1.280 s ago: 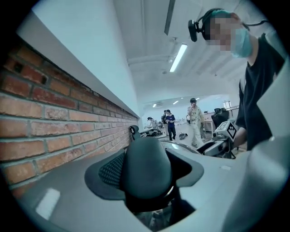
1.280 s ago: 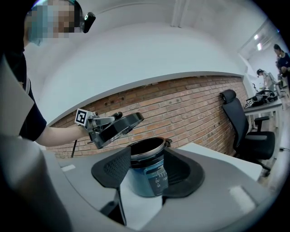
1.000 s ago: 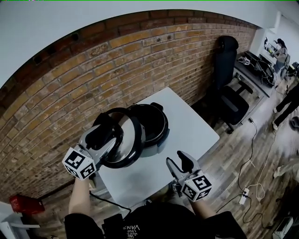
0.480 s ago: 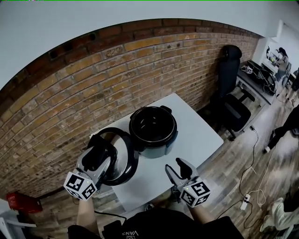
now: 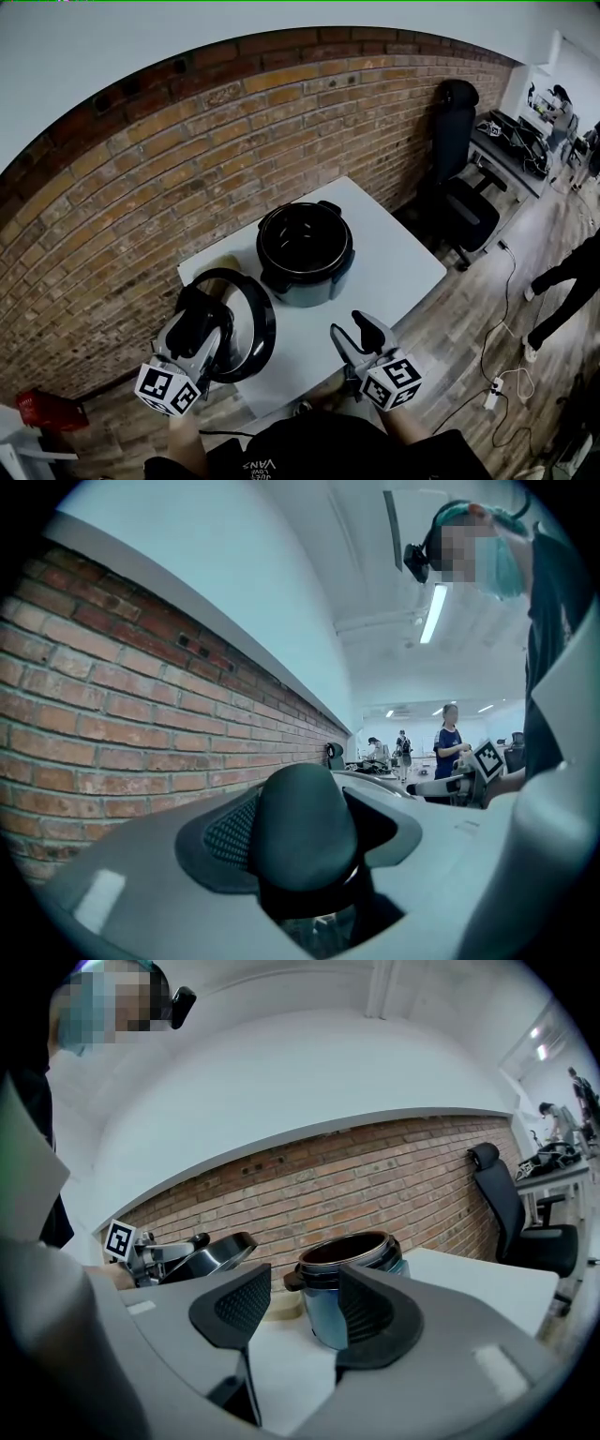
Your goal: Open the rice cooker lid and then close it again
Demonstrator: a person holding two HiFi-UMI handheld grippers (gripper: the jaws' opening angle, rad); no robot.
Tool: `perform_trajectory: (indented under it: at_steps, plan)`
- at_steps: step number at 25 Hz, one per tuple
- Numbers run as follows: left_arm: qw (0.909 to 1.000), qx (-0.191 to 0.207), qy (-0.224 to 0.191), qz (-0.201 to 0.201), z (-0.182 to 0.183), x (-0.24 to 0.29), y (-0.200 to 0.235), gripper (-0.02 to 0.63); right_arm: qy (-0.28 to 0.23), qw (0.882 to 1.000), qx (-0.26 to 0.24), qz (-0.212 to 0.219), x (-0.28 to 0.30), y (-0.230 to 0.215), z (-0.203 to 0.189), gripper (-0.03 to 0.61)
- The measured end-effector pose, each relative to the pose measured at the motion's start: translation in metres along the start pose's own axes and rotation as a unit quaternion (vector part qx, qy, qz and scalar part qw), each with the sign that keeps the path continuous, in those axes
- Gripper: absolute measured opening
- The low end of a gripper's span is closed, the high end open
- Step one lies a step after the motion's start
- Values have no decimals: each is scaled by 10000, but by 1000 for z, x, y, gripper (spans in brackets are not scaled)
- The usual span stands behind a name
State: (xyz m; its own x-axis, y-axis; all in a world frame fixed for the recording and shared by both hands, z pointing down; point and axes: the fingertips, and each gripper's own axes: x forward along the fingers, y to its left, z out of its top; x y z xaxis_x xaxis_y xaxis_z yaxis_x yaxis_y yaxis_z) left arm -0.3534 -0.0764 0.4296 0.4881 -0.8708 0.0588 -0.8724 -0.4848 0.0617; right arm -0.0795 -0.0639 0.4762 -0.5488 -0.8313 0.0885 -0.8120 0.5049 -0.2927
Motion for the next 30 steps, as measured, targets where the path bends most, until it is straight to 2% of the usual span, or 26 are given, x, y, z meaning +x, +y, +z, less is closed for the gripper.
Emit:
perform_trajectory:
  at_steps: [6,17,30]
  plan:
    - [9999,-117,29,91,-4,-2,-7,279,21,10000,-11,-51,-6,-8,2,218]
    - [9999,70,43,126,10,32,-13,279,71,10000,28,55,3,-33,15,218]
    - [9948,738,70,-699,36,139,-37,279,113,9999,60,-25,11,-98,37,218]
